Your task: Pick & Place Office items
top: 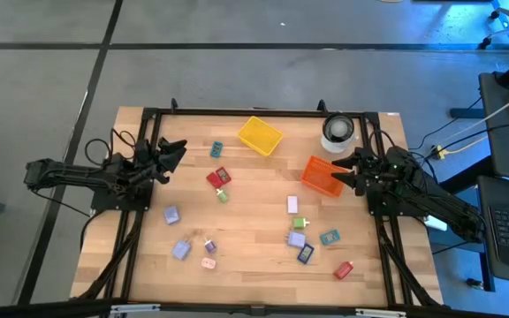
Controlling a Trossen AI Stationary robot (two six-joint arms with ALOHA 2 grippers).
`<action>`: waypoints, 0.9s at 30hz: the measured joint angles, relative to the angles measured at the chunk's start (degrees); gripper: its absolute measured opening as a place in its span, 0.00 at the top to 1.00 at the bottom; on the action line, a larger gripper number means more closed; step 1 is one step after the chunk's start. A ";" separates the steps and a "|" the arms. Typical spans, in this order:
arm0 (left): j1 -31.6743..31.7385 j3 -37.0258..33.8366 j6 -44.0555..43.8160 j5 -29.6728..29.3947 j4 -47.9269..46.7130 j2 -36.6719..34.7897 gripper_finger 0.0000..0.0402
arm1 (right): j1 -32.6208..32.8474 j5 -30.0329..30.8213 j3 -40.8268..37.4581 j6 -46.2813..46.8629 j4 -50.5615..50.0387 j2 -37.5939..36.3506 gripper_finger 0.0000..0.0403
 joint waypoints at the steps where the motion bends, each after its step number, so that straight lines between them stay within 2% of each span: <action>1: 0.02 0.01 0.02 -0.02 -0.01 0.02 0.51 | 0.02 0.02 0.02 0.00 0.00 0.00 0.26; 7: 0.02 0.00 0.00 0.00 0.00 0.01 0.51 | 0.02 0.01 0.00 -0.12 0.02 0.00 0.26; 14: 0.01 0.00 0.01 -0.01 0.01 0.01 0.51 | 0.00 6.28 0.00 -20.44 0.83 0.00 0.26; 20: 0.00 0.00 0.00 0.00 0.01 0.00 0.51 | 0.00 8.00 0.00 -25.94 1.28 0.00 0.26; 23: 0.01 0.00 0.00 -0.02 0.01 0.01 0.51 | 0.00 8.00 0.00 -25.17 3.34 0.00 0.26; 27: 0.02 0.00 0.00 0.00 0.01 0.00 0.51 | 0.00 7.95 0.00 -11.15 6.04 0.00 0.26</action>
